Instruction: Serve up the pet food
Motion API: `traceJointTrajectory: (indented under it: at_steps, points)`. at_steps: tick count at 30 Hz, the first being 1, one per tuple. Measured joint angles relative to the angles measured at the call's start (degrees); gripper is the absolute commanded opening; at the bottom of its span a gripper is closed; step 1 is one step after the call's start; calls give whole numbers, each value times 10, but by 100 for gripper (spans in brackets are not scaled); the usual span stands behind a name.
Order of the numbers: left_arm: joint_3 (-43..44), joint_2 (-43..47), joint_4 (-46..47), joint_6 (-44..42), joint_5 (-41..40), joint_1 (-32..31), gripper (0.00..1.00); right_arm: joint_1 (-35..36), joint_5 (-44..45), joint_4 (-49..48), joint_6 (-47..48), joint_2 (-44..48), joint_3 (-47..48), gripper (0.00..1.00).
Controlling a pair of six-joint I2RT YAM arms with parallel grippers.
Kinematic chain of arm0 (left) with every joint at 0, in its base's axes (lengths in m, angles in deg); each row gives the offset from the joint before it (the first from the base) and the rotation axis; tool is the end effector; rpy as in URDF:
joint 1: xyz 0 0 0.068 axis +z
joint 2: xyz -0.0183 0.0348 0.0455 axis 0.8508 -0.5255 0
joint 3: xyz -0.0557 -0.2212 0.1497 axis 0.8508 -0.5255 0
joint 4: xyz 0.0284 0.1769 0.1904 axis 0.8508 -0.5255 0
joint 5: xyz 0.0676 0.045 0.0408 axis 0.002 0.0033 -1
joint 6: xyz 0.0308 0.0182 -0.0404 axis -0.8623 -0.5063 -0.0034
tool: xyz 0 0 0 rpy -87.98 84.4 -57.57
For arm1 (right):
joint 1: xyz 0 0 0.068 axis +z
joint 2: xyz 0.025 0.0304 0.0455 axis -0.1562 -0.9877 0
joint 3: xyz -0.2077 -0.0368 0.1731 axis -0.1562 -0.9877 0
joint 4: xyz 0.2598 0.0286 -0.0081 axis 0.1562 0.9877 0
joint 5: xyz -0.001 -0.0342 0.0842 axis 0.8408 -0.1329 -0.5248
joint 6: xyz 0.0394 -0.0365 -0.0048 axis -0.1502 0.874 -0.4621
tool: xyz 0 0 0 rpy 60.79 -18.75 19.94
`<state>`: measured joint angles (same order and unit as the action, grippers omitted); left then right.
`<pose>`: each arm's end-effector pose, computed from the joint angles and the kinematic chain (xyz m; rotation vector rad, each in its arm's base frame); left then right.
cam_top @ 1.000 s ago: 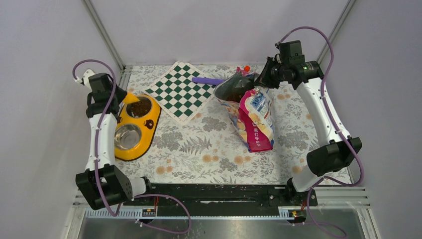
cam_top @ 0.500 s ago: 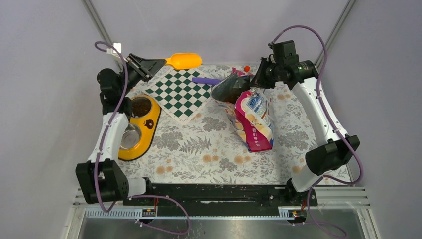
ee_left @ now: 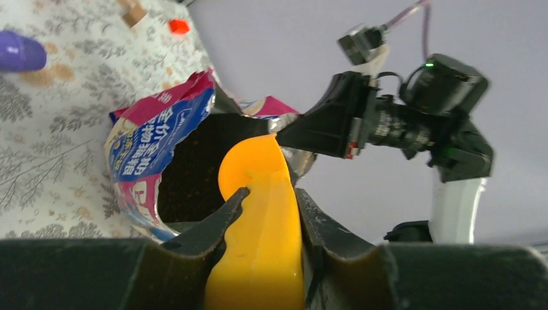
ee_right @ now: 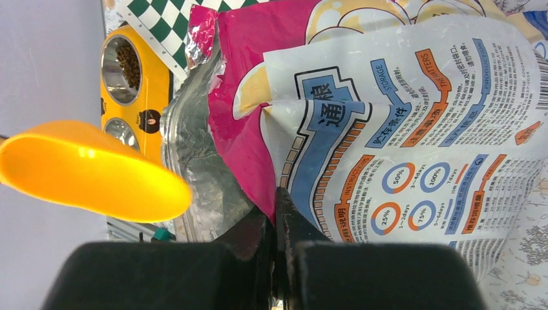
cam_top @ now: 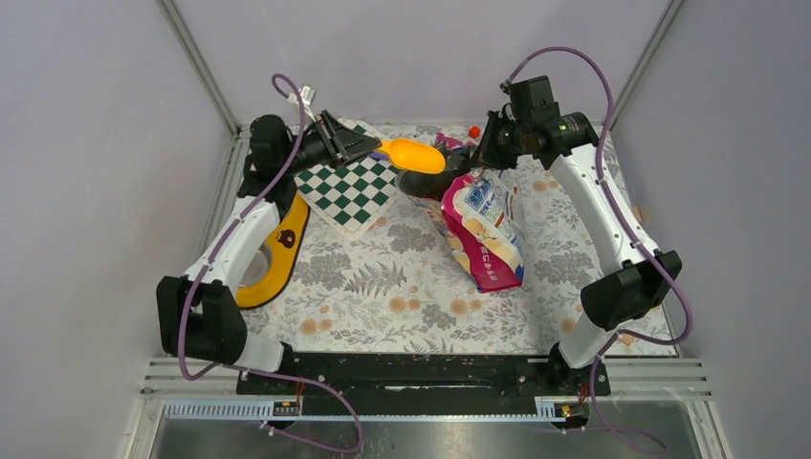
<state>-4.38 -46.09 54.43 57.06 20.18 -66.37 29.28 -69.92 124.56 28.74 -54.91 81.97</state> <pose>0.3197 -0.0722 0.3747 -0.0528 1.7566 -1.5635 0.3344 0.1321 0.4150 0.0488 2.3318 0.6975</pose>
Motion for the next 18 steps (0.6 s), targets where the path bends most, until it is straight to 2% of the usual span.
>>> traceJointTrajectory:
  at_steps: [7, 15, 18]
  points:
    - [78, -70, -196, -82, -29, -34, 0, 23, 24, 14, 15, -20, 26, 0]
    - [102, -143, -293, -98, -101, -98, 0, 56, 50, 17, 31, -44, 50, 0]
    - [145, -178, -337, -112, -140, -129, 0, 68, 59, 15, 34, -50, 53, 0]
